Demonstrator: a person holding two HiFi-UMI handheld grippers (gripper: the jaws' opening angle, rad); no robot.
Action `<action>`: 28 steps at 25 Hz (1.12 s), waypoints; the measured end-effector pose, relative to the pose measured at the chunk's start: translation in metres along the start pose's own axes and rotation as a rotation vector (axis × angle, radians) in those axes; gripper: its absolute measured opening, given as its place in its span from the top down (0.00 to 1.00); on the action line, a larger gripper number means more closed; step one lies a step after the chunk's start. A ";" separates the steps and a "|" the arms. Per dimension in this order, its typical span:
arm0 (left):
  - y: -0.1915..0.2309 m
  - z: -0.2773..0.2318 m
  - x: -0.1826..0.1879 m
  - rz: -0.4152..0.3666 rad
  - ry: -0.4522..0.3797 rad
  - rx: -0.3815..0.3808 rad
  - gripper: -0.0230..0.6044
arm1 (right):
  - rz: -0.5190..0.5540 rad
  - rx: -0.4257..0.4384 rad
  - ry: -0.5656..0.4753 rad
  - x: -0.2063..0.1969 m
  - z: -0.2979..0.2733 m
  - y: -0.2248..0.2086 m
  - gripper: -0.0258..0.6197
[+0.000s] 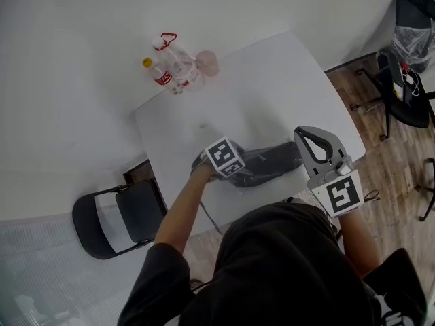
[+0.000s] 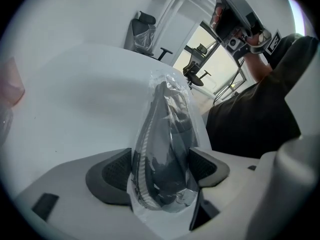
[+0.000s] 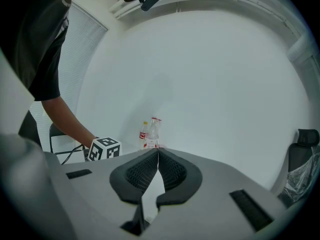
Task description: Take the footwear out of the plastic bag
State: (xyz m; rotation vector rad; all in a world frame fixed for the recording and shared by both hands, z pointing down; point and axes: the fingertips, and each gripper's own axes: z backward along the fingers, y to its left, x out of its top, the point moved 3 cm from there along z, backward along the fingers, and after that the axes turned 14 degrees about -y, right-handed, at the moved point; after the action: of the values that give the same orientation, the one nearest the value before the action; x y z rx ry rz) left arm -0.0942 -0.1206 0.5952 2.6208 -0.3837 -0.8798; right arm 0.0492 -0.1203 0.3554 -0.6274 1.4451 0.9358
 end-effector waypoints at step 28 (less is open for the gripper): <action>-0.008 0.067 0.020 -0.332 -0.360 0.135 0.67 | 0.068 0.113 0.009 0.015 0.019 -0.046 0.93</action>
State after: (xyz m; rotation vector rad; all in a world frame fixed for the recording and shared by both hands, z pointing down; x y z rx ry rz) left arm -0.1190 -0.1363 0.5310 2.6903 -0.0950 -1.4924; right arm 0.0960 -0.1257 0.3338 -0.5025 1.5240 0.8977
